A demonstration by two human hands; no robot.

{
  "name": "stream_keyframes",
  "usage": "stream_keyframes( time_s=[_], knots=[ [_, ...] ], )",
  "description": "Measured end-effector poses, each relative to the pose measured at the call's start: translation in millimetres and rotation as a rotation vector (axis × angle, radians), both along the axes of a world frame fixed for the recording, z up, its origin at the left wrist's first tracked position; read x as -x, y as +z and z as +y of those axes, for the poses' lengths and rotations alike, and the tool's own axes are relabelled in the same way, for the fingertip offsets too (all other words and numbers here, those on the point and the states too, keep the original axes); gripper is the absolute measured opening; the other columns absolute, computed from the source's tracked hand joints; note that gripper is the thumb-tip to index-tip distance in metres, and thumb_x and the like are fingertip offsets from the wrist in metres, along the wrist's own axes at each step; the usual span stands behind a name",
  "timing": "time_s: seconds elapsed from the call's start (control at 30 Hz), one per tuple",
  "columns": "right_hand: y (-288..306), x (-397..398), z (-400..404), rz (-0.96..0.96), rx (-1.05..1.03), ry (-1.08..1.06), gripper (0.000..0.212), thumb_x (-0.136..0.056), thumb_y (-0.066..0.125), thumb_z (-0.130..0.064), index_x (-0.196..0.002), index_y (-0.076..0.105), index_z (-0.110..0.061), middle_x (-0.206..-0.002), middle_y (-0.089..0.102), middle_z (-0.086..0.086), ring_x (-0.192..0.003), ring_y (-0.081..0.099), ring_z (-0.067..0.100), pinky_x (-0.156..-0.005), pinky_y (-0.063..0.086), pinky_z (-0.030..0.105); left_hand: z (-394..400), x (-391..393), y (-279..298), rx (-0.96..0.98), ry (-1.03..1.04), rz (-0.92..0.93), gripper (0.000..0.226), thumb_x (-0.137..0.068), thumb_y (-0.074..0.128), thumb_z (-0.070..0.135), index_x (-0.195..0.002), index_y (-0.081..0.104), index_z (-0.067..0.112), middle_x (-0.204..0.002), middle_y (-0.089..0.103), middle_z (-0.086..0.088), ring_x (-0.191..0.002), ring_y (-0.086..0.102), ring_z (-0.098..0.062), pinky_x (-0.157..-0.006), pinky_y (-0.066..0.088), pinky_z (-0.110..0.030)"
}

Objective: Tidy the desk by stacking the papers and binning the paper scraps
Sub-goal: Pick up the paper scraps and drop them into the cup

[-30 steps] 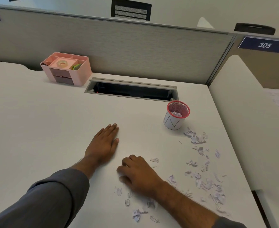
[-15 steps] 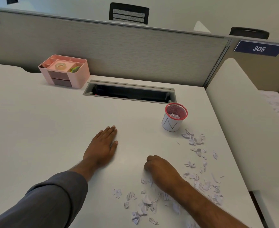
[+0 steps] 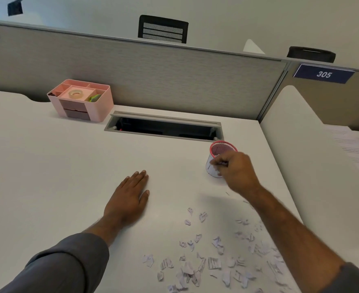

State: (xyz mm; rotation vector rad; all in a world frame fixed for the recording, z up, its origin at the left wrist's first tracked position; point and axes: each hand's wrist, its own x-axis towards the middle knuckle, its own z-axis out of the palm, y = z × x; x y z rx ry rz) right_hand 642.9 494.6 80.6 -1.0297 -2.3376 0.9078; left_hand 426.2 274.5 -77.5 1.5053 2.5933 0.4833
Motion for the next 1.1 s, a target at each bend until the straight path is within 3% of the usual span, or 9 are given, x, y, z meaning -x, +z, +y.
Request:
stream_keyframes(
  time_s=[0.07, 0.2, 0.4, 0.67, 0.8, 0.87, 0.9, 1.0, 1.1],
  knots=[
    [14, 8, 17, 0.012, -0.099, -0.054, 0.015, -0.083, 0.068, 0.002, -0.094, 0.077, -0.004, -0.088, 0.069, 0.004, -0.076, 0.061, 0.008, -0.078, 0.049, 0.020, 0, 0, 0, -0.005, 0.001, -0.002, 0.058, -0.105, 0.026, 0.041, -0.160, 0.018, 0.025, -0.166, 0.008, 0.016, -0.152, 0.001, 0.001, -0.123, -0.004, -0.022],
    [25, 24, 44, 0.007, -0.212, -0.103, 0.015, -0.087, 0.065, -0.001, -0.098, 0.075, -0.002, -0.102, 0.073, 0.014, -0.090, 0.064, 0.019, -0.079, 0.046, 0.021, 1, 0, 0, -0.009, -0.005, 0.005, 0.057, -0.106, 0.028, 0.041, -0.160, 0.019, 0.024, -0.166, 0.010, 0.014, -0.152, 0.003, -0.001, -0.123, -0.003, -0.023],
    [12, 33, 64, -0.304, -0.145, -0.085, 0.031, -0.080, 0.075, -0.006, -0.112, 0.072, -0.009, -0.117, 0.068, 0.014, -0.104, 0.062, 0.028, -0.078, 0.051, 0.031, 1, 0, 1, -0.010, -0.006, 0.019, 0.058, -0.106, 0.027, 0.042, -0.160, 0.018, 0.024, -0.166, 0.009, 0.014, -0.153, 0.002, -0.002, -0.122, -0.005, -0.022],
    [8, 22, 50, 0.022, -0.238, -0.170, 0.013, -0.089, 0.063, -0.005, -0.098, 0.073, -0.005, -0.102, 0.072, 0.013, -0.090, 0.061, 0.019, -0.068, 0.047, 0.020, 1, 0, 4, -0.004, -0.002, 0.026, 0.058, -0.105, 0.027, 0.041, -0.160, 0.017, 0.024, -0.166, 0.008, 0.014, -0.153, 0.002, -0.002, -0.121, -0.008, -0.020],
    [-8, 10, 19, 0.120, -0.170, -0.067, 0.017, -0.085, 0.065, 0.002, -0.096, 0.075, -0.005, -0.098, 0.073, 0.011, -0.086, 0.060, 0.014, -0.079, 0.047, 0.018, 1, -1, 4, 0.005, -0.005, 0.030, 0.058, -0.106, 0.028, 0.040, -0.160, 0.018, 0.023, -0.167, 0.009, 0.013, -0.153, 0.003, -0.003, -0.122, -0.006, -0.021],
    [-26, 4, -1, 0.046, -0.099, 0.073, 0.022, -0.085, 0.062, 0.005, -0.098, 0.076, -0.007, -0.098, 0.074, 0.008, -0.084, 0.062, 0.011, -0.081, 0.049, 0.015, 0, -1, 4, 0.005, -0.005, 0.025, 0.058, -0.105, 0.028, 0.041, -0.160, 0.019, 0.022, -0.167, 0.011, 0.012, -0.153, 0.004, -0.003, -0.122, -0.005, -0.021],
    [-36, 1, -11, -0.038, -0.068, 0.150, 0.024, -0.086, 0.061, 0.003, -0.102, 0.075, -0.009, -0.103, 0.073, 0.006, -0.086, 0.062, 0.011, -0.086, 0.050, 0.020, 0, -1, 5, 0.005, -0.006, 0.020, 0.058, -0.105, 0.027, 0.041, -0.160, 0.020, 0.022, -0.166, 0.011, 0.012, -0.153, 0.005, -0.003, -0.122, -0.004, -0.022],
    [-70, -10, -36, -0.344, -0.083, 0.403, 0.042, -0.089, 0.053, 0.002, -0.126, 0.063, -0.014, -0.131, 0.055, 0.005, -0.116, 0.052, 0.022, -0.102, 0.041, 0.032, 1, 0, 6, 0.013, -0.013, 0.014, 0.062, -0.102, 0.022, 0.044, -0.160, 0.021, 0.022, -0.166, 0.012, 0.012, -0.153, 0.006, -0.004, -0.123, -0.002, -0.024],
    [-86, -19, -55, -0.464, -0.174, 0.507, 0.050, -0.086, 0.046, 0.002, -0.130, 0.059, -0.018, -0.137, 0.047, 0.003, -0.122, 0.042, 0.025, -0.100, 0.040, 0.036, 2, 1, 5, 0.031, -0.016, 0.018, 0.062, -0.102, 0.021, 0.045, -0.160, 0.020, 0.022, -0.167, 0.011, 0.011, -0.154, 0.006, -0.005, -0.124, 0.000, -0.026]
  ],
)
